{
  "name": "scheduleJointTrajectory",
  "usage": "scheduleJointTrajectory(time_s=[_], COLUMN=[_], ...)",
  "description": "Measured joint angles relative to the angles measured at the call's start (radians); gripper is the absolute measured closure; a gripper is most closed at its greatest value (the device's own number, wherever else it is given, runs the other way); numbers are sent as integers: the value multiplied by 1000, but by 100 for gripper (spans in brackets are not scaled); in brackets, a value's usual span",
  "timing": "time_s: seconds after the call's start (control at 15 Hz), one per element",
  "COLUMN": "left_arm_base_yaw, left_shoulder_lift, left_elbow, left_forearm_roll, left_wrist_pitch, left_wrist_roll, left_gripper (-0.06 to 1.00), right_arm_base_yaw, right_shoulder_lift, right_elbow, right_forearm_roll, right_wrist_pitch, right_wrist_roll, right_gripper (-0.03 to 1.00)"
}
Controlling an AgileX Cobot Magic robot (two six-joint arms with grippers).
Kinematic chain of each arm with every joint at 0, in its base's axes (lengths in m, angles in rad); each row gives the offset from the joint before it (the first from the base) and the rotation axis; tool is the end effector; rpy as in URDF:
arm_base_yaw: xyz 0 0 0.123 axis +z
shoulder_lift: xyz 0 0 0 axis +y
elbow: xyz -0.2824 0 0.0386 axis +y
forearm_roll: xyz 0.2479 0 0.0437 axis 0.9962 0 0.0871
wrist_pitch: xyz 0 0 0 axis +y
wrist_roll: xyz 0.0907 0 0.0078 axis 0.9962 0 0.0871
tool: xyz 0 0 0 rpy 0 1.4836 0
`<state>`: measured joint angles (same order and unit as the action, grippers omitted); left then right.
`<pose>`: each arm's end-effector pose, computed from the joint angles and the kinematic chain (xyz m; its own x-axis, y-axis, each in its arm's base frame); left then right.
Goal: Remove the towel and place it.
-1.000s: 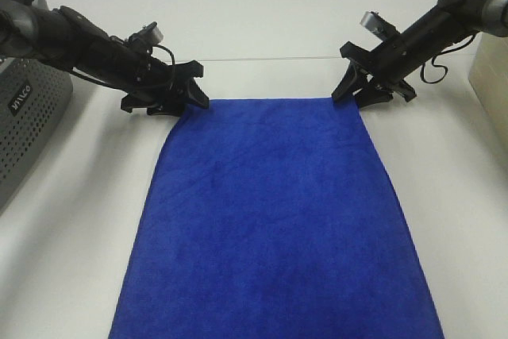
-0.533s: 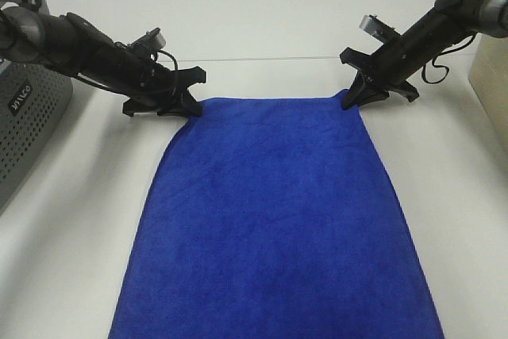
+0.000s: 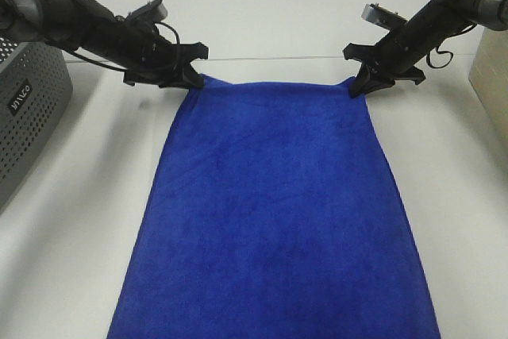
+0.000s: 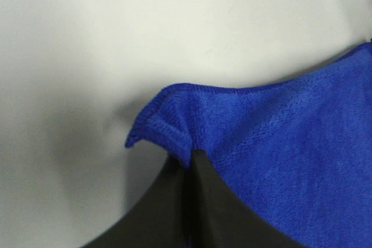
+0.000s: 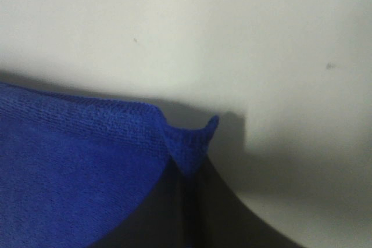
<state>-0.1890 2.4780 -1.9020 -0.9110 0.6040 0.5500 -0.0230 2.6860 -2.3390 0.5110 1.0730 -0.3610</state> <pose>0.5120 -0.1396 0.1050 -0.8527 -0.0752 -0.5170 0.2304 0.8340 -0.5013 0.5433 0.0267 0.0908 -0.9407 -0.0680 -0.3323 -0.1995 0.9033 0.3797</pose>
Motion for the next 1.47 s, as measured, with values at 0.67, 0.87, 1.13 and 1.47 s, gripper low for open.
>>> scheduleJointTrajectory(time_s=[0.67, 0.87, 1.13, 1.47], left_arm_base_yaw=[-3, -3, -3, -3], left_shoulder_lift=[26, 82, 126, 165], left_elbow=[-85, -145, -211, -213], left_forearm_roll=[53, 55, 55, 55], left_wrist_pitch=[-292, -311, -341, -382], left_wrist_roll=[83, 93, 95, 117], left_gripper=[94, 94, 94, 94], right_arm_base_yaw=[1, 1, 1, 1], right_shoulder_lift=[13, 19, 86, 117], right_elbow=[-125, -125, -125, -125], right_forearm_roll=[156, 161, 186, 213], right_wrist_pitch=[-274, -328, -360, -410], right_wrist_roll=[-203, -212, -240, -260], right_gripper=[95, 95, 95, 95])
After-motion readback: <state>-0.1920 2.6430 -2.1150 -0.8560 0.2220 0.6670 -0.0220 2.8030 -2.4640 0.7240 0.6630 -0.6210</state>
